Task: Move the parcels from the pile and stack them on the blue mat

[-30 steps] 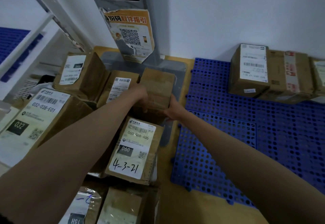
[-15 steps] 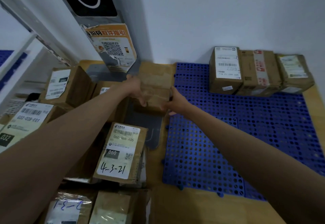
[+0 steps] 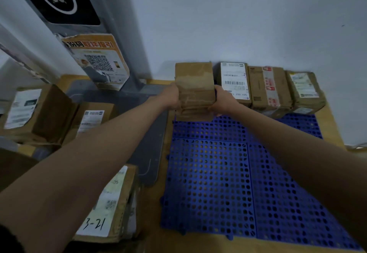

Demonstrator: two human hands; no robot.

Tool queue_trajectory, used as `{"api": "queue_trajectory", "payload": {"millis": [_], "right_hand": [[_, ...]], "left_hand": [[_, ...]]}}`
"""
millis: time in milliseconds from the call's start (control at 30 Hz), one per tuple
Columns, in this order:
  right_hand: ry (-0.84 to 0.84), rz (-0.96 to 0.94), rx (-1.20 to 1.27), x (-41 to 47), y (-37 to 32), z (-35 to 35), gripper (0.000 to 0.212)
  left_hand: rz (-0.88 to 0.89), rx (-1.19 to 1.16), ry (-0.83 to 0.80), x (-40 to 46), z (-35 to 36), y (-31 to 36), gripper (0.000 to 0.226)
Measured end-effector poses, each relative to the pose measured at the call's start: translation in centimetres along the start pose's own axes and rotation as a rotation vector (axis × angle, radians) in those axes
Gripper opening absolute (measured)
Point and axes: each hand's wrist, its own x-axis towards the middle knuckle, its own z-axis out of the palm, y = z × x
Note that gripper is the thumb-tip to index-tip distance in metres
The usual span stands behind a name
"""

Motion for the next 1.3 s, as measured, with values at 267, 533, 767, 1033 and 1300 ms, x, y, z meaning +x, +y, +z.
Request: {"api": "queue_trajectory", "payload": {"millis": [267, 533, 767, 1033, 1300], "right_hand": [[0.015, 0.047, -0.135, 4.2, 1.4, -0.6, 0.069], [0.052, 0.031, -0.416, 6.6, 2.6, 0.6, 0.059], [0.121, 0.06, -0.489, 7.4, 2.4, 0.9, 0.051], [0.245, 0.021, -0.508, 6.2, 2.7, 2.2, 0.049], [0.184, 0.029, -0.357, 2.6, 1.6, 0.9, 0.064]], "left_hand": [[-0.03, -0.026, 0.002, 4.9, 1.1, 0.9, 0.104], [0.006, 0.094, -0.011, 8.2, 2.8, -0.3, 0.091], [0.086, 0.058, 0.063, 9.1, 3.2, -1.1, 0.086], [0.042, 0.189, 0.079, 8.2, 4.2, -1.2, 0.093], [-0.01, 0.224, 0.018, 4.8, 2.2, -0.7, 0.082]]}}
